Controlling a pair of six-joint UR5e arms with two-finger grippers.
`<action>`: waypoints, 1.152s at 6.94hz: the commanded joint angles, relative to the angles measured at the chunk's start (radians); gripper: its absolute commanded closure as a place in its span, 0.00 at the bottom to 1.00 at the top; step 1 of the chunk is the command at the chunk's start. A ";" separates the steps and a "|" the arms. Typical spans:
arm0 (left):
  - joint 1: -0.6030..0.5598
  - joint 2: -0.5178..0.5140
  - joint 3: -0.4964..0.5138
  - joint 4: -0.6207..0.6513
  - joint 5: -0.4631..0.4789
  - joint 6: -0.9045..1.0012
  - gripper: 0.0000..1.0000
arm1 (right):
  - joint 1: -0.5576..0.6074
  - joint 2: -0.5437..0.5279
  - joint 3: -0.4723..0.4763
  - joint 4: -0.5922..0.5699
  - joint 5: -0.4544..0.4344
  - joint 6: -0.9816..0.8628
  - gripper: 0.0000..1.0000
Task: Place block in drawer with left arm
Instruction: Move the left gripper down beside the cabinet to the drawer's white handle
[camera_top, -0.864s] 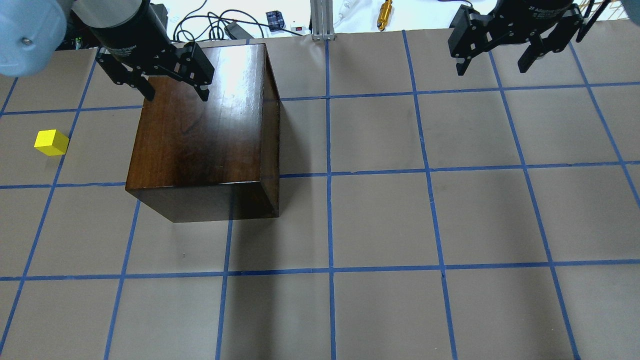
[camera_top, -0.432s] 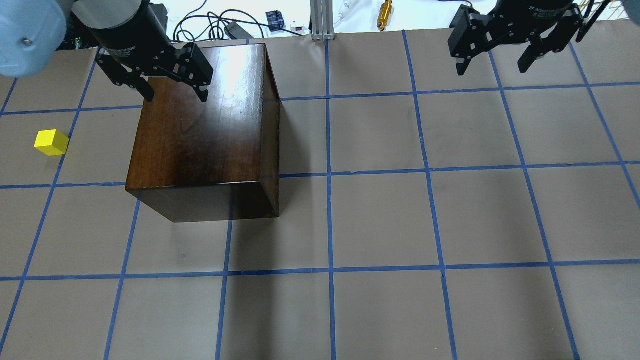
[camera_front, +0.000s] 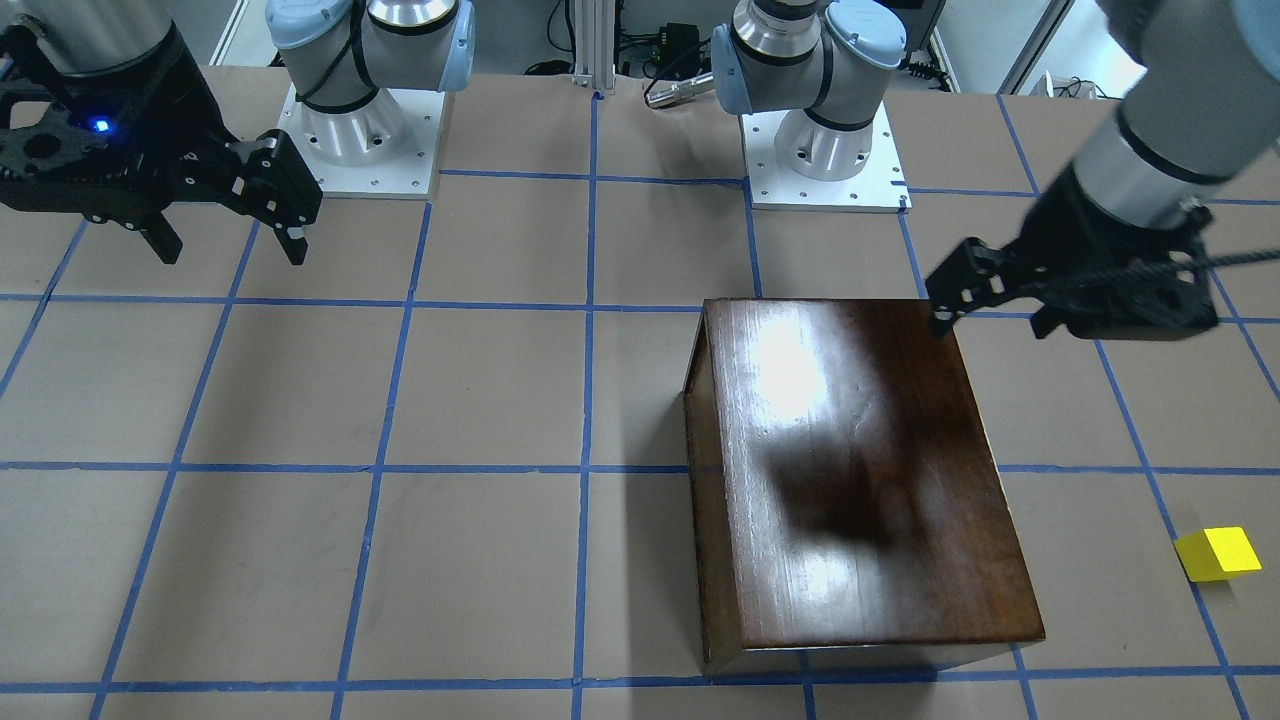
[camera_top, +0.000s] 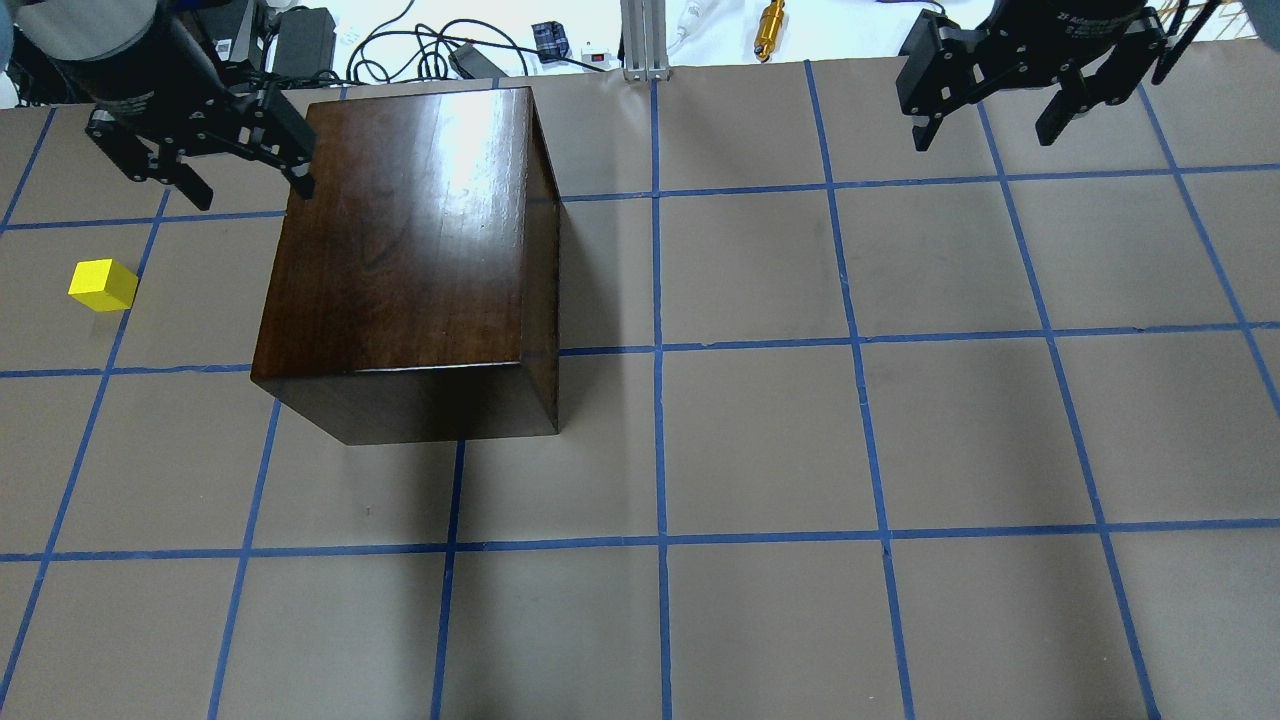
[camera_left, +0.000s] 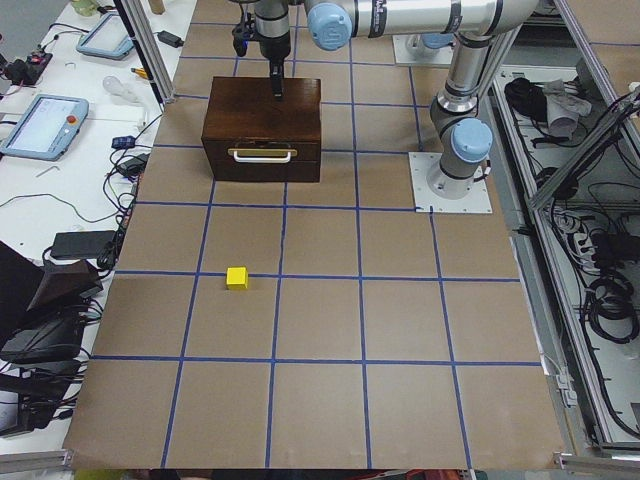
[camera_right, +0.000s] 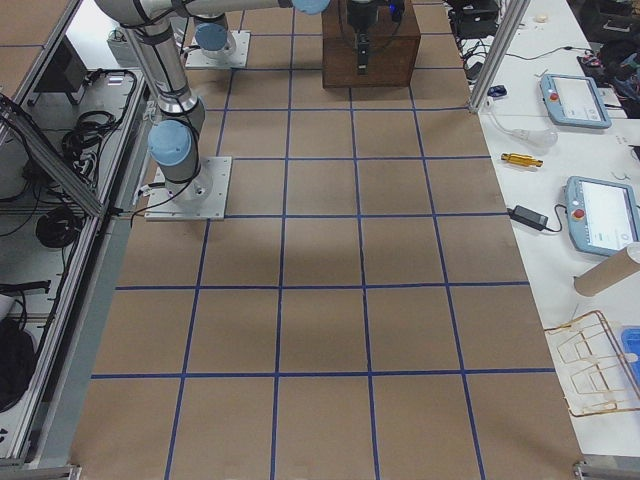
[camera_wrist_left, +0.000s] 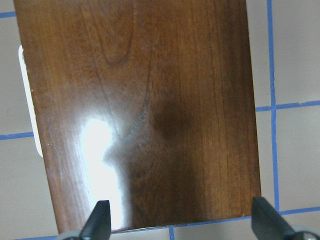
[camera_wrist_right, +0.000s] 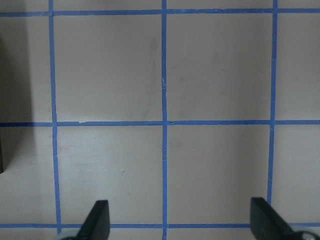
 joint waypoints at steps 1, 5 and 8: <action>0.143 -0.067 -0.016 0.013 -0.011 0.159 0.00 | 0.000 0.000 0.000 0.000 0.000 0.000 0.00; 0.213 -0.215 -0.048 0.125 -0.094 0.261 0.00 | 0.000 0.000 0.000 0.000 0.000 0.000 0.00; 0.213 -0.238 -0.082 0.137 -0.174 0.268 0.00 | -0.001 0.000 0.000 0.000 0.002 0.000 0.00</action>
